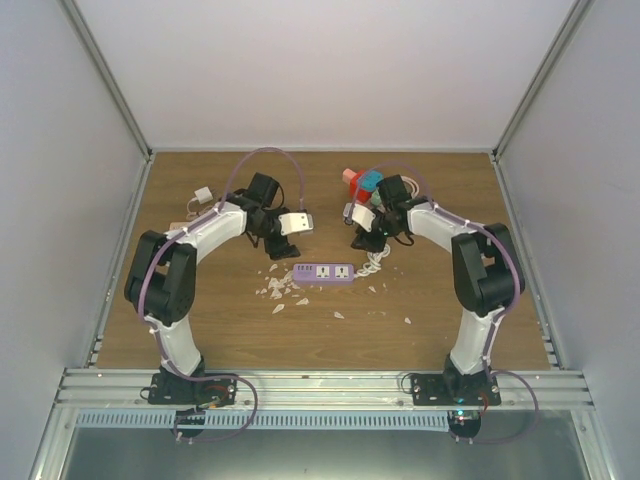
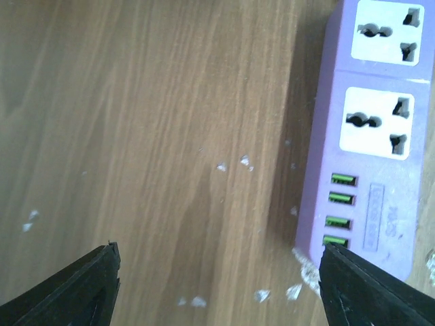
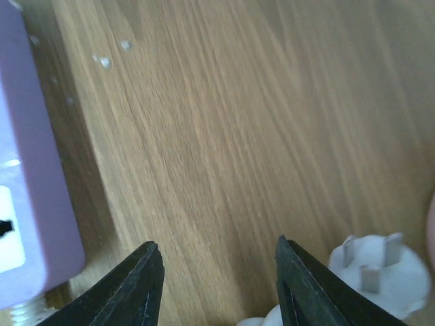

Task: Pull the plug off the socket

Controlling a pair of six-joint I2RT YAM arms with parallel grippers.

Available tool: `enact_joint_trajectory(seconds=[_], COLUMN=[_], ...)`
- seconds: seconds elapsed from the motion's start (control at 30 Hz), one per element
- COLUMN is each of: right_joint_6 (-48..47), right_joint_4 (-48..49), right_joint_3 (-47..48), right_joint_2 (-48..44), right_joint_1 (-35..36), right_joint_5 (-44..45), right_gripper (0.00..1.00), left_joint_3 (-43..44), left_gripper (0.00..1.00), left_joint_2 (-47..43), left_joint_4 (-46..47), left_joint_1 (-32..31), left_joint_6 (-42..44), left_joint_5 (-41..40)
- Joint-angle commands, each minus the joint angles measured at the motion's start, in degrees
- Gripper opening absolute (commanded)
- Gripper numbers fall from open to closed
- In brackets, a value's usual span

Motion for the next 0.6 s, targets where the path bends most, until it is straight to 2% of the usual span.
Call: enact_joint_trajectory(seconds=[0.0,0.1,0.37,0.57], right_joint_6=[0.94,1.0,1.06,-0.15], right_joint_4=[-2.67,-2.79,-3.49,-3.64], right_joint_3=[0.88,-0.39,-6.15,-11.53], right_joint_2=[3.04,3.1,-0.02,-3.77], right_joint_1=[0.13,-0.28,-2.37,-4.81], right_joint_5=[4.53,7.09,9.4,10.25], right_gripper=[0.46,0.44,0.44,0.43], left_joint_3=[-1.19,-0.65,-7.62,-5.83], left_gripper=[0.81,0.8,0.77,0.75], left_joint_2=[1.87,3.83,4.0,3.02], left_joint_4=[6.43,7.51,14.28,10.92], left_joint_1=[-1.51,-1.96,-9.4,-10.24], left_joint_6=[-4.17,-5.46,-2.17,-3.35], left_joint_5=[3.62,4.21,-4.83,2.22])
